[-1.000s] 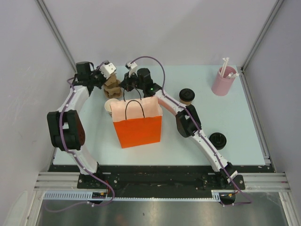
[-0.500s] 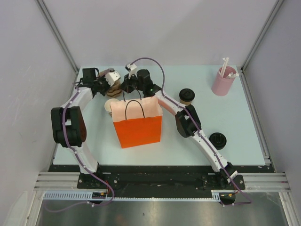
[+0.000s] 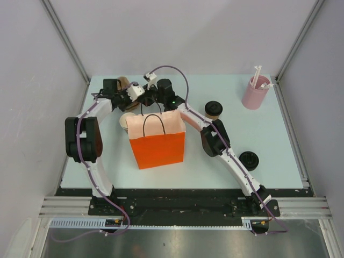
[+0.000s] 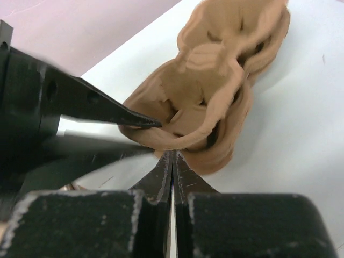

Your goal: Pack the takeout coffee

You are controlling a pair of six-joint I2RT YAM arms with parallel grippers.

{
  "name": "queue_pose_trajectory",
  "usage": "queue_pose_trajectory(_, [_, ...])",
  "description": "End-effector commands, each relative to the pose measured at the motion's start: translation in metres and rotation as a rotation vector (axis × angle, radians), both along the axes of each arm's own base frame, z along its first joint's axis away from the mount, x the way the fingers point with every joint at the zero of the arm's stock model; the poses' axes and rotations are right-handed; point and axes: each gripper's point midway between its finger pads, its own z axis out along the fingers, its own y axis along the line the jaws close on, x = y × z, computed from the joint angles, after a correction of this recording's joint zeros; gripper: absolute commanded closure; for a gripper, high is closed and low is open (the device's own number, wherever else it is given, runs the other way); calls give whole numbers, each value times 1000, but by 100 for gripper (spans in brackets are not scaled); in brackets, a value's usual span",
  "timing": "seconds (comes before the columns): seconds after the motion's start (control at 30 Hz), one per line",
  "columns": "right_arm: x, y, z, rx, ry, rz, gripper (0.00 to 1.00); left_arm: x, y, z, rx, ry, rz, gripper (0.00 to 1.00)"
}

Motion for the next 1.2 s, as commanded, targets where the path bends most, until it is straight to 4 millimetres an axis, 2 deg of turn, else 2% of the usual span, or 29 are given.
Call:
queue_pose_trajectory(0.0, [-2,4,8,21,-20,13,100,12,-5,17,22,-52,-16,86])
queue_pose_trajectory(0.07, [-1,3,7,20,-17,11,100,10,-7,23,2,-57,-23,95])
queue_pose_trajectory(0.3, [-1,1,-3,7,-2,6,100,10,-9,42,-46,-78,-20,100])
queue_pose_trajectory(0.43, [-2,2,0,11,-4,9,100,10,-13,53,-81,-83,-28,91])
queue_pose_trajectory(0.47, [-2,2,1,12,-5,9,100,12,2,56,-80,-90,1,87])
queue_pose_trajectory(0.67, [-2,3,1,16,-3,10,100,8,0,54,-99,-64,-21,77])
queue_pose_trajectory(0.93, [-1,2,1,16,1,8,100,6,-1,44,-98,-21,-33,73])
queue_pose_trajectory(1.07, [0,1,2,14,-1,5,100,7,-1,45,-105,-16,-38,72])
queue_pose_trajectory(1.17, [0,0,2,14,-1,5,100,8,-1,45,-98,-15,-43,81])
